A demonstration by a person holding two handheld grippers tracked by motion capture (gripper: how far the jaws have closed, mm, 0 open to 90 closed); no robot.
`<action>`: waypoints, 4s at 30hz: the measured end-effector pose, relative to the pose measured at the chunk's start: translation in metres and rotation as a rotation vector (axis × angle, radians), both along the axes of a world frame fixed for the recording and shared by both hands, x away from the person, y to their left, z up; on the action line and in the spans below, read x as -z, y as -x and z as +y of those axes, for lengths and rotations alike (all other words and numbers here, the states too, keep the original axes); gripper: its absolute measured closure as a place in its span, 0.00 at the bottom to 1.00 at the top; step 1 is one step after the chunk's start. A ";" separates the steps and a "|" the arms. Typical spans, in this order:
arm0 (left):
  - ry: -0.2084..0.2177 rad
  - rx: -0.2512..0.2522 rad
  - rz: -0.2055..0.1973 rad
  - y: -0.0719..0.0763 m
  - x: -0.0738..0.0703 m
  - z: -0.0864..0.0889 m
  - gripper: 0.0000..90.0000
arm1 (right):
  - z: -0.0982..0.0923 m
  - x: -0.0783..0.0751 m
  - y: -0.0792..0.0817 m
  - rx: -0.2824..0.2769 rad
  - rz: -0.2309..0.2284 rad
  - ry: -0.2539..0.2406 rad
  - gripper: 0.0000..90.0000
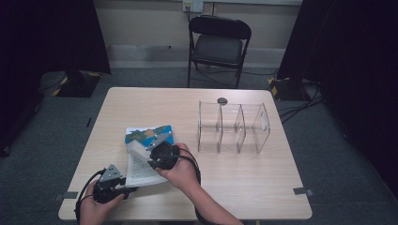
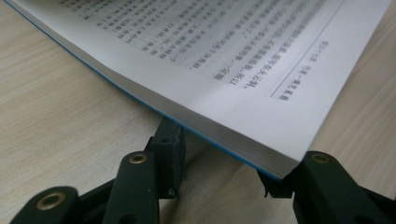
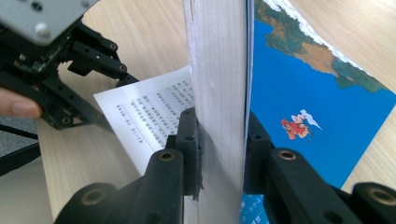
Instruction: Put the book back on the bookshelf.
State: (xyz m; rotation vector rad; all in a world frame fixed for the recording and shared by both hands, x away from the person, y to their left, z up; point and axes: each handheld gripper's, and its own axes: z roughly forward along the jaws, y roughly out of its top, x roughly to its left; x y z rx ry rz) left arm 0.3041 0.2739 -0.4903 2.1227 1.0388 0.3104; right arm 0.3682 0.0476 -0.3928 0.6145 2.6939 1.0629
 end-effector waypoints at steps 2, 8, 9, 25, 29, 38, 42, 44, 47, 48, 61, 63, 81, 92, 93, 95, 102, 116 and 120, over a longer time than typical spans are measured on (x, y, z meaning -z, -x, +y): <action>0.031 0.008 -0.011 0.000 0.000 0.000 0.62 | 0.000 0.002 0.002 -0.003 -0.003 0.006 0.82; 0.084 0.036 0.018 -0.002 0.003 -0.009 0.61 | 0.000 0.007 0.005 0.001 0.009 0.004 0.82; 0.071 0.031 0.011 -0.001 0.003 -0.012 0.61 | 0.001 0.011 0.007 -0.002 0.012 0.004 0.82; 0.044 0.061 -0.020 -0.001 0.005 -0.012 0.62 | 0.003 0.040 0.016 -0.026 0.020 0.038 0.79; 0.055 0.061 -0.025 0.000 0.006 -0.012 0.62 | 0.003 0.046 0.017 -0.023 0.027 0.017 0.78; 0.051 0.064 -0.028 0.000 0.006 -0.012 0.62 | 0.003 0.055 0.019 -0.057 0.051 -0.010 0.65; 0.041 0.066 -0.024 0.001 0.005 -0.011 0.62 | 0.006 0.058 0.023 -0.105 0.020 0.018 0.55; 0.055 0.070 -0.028 0.001 0.006 -0.011 0.62 | 0.001 0.057 0.022 -0.100 0.076 -0.036 0.52; 0.046 0.070 -0.026 0.001 0.005 -0.011 0.62 | -0.007 0.060 0.021 -0.097 0.045 -0.033 0.42; 0.046 0.070 -0.026 0.001 0.005 -0.011 0.62 | -0.009 0.062 0.020 -0.102 0.037 -0.023 0.39; 0.046 0.066 -0.003 -0.001 0.003 -0.011 0.62 | -0.019 0.080 0.025 -0.120 -0.074 -0.016 0.17; 0.049 0.071 -0.002 -0.001 0.002 -0.011 0.62 | -0.016 0.083 0.026 -0.129 -0.105 -0.004 0.13; 0.052 0.077 -0.008 -0.001 -0.009 -0.012 0.62 | -0.003 0.097 0.028 -0.099 -0.231 -0.032 0.11; 0.049 0.078 -0.004 -0.002 -0.011 -0.013 0.62 | -0.002 0.100 0.028 -0.107 -0.258 -0.044 0.12; 0.046 0.075 -0.005 -0.002 -0.012 -0.013 0.62 | -0.002 0.100 0.028 -0.107 -0.266 -0.043 0.12; 0.050 0.080 0.000 -0.002 -0.012 -0.013 0.62 | -0.001 0.101 0.029 -0.111 -0.275 -0.039 0.12; 0.051 0.084 -0.004 -0.002 -0.013 -0.013 0.62 | 0.004 0.101 0.028 -0.118 -0.301 -0.024 0.15; 0.063 0.084 -0.011 -0.002 -0.015 -0.014 0.61 | -0.001 0.100 0.032 -0.134 -0.358 -0.030 0.37; 0.060 0.090 -0.027 -0.001 -0.015 -0.016 0.58 | 0.000 0.096 0.035 -0.139 -0.361 -0.010 0.45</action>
